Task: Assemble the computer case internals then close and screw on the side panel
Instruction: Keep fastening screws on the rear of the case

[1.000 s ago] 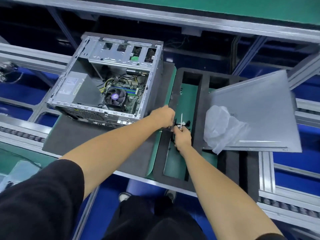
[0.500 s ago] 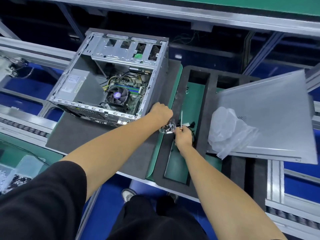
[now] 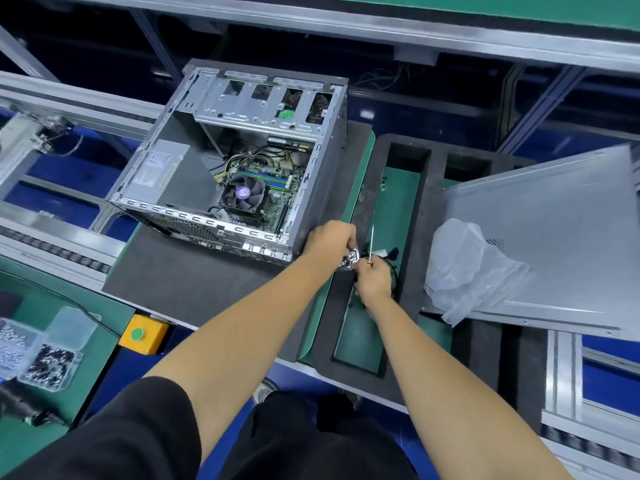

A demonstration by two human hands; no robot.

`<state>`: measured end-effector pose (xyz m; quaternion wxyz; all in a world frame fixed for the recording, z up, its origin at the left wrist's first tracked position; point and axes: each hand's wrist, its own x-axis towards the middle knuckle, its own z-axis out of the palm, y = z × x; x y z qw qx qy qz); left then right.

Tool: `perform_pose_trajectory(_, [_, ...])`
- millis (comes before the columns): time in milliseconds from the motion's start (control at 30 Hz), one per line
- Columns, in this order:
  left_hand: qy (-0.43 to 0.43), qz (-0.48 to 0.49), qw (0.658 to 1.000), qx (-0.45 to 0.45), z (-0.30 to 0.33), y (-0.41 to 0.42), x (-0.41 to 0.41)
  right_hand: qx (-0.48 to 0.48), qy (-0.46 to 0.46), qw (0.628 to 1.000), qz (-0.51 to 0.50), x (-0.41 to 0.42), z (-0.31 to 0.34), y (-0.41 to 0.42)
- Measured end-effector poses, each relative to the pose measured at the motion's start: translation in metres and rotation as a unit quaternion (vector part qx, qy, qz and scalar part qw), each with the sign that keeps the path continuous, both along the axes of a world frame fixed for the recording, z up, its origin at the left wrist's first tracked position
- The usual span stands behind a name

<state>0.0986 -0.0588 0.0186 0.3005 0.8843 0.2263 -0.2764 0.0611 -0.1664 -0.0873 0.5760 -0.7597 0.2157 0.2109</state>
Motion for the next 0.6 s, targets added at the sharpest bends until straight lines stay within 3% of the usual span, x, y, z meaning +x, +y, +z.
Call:
perform_pose_trajectory(67, [0.002, 0.021, 1.000, -0.003, -0.003, 0.000, -0.001, 0.003, 0.002, 1.000, -0.001, 0.000, -0.001, 0.000])
perform_pose_trajectory(133, [-0.018, -0.064, 0.996, 0.063, -0.007, 0.003, -0.002, 0.005, 0.002, 1.000, -0.003, 0.000, -0.001, 0.000])
perform_pose_trajectory(200, [-0.087, -0.176, 0.969, 0.150, -0.009, 0.003, -0.009, 0.006, 0.002, 1.000, -0.004, 0.000, -0.001, 0.001])
perform_pose_trajectory(267, [-0.109, -0.239, 0.948, 0.180, -0.012, 0.007, -0.013, 0.003, -0.006, 1.000, -0.004, 0.000, -0.001, 0.000])
perform_pose_trajectory(600, [-0.109, -0.206, 0.960, 0.156, -0.013, 0.007, -0.043, -0.039, -0.038, 0.998, 0.045, 0.008, 0.002, -0.012])
